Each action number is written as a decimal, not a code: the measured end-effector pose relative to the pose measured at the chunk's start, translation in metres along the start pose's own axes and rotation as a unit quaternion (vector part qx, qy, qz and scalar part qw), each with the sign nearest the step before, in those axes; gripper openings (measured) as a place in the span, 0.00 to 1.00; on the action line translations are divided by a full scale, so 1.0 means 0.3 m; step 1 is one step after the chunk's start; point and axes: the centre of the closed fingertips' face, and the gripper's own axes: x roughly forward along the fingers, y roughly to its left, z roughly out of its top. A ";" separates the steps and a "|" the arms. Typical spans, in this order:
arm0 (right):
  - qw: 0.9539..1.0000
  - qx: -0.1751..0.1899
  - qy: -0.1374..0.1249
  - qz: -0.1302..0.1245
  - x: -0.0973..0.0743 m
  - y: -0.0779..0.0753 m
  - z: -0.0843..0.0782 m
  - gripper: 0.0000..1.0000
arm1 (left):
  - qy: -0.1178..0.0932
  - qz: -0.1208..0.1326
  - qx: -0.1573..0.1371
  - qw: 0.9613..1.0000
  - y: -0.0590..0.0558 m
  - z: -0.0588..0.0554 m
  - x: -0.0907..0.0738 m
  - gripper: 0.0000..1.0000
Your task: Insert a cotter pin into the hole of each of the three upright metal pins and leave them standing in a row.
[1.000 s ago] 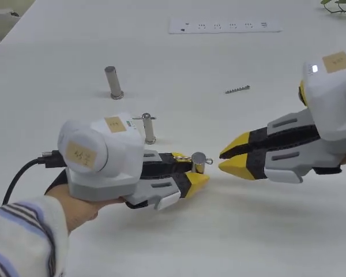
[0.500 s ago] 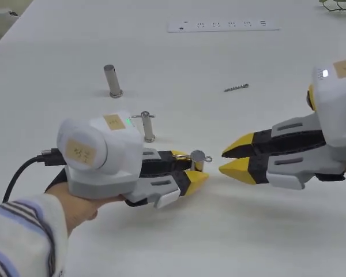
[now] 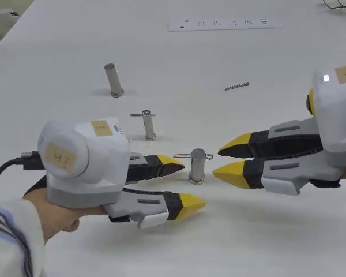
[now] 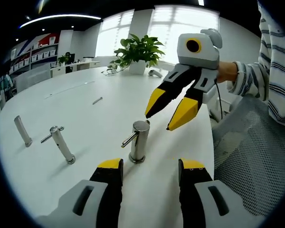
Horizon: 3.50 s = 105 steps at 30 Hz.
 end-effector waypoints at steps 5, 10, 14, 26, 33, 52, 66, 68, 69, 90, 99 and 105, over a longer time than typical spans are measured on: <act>1.000 -0.009 0.000 0.009 0.021 0.002 0.008 0.26 | -0.009 -0.011 -0.017 1.000 -0.035 0.002 -0.036 0.65; 1.000 -0.020 -0.001 0.014 0.045 -0.005 0.023 0.27 | -0.016 -0.037 -0.030 0.999 -0.096 0.006 -0.061 0.88; 0.999 -0.031 0.001 0.021 0.065 -0.003 0.028 0.27 | -0.010 -0.029 -0.036 0.999 -0.104 -0.010 -0.087 0.91; 0.999 -0.037 0.007 0.036 0.107 0.005 0.019 0.26 | -0.016 0.025 -0.050 0.998 -0.047 -0.013 -0.152 0.99; 0.999 -0.039 0.010 0.027 0.115 -0.012 0.014 0.25 | 0.003 0.041 -0.063 0.997 -0.028 -0.037 -0.161 0.99; 0.998 -0.060 -0.004 0.023 0.135 -0.019 0.033 0.14 | 0.015 0.074 -0.070 0.995 0.018 -0.053 -0.185 0.99; 0.993 -0.106 0.019 0.057 0.125 -0.064 0.030 0.13 | 0.005 0.107 -0.049 0.993 0.058 -0.034 -0.211 0.97; 0.991 -0.119 0.024 0.063 0.122 -0.084 0.031 0.13 | 0.005 0.109 -0.049 0.993 0.062 -0.033 -0.214 0.97; 0.990 -0.122 0.026 0.065 0.122 -0.094 0.031 0.13 | 0.005 0.110 -0.050 0.993 0.063 -0.033 -0.215 0.97; 0.985 -0.143 0.022 0.092 0.137 -0.235 0.070 0.13 | 0.003 0.136 -0.058 0.989 0.112 -0.031 -0.246 0.98; 0.983 -0.147 0.016 0.111 0.140 -0.247 0.073 0.13 | -0.002 0.143 -0.061 0.988 0.121 -0.029 -0.255 0.97; 0.983 -0.142 0.011 0.118 0.139 -0.250 0.073 0.13 | 0.011 0.143 -0.059 0.988 0.119 -0.045 -0.256 0.96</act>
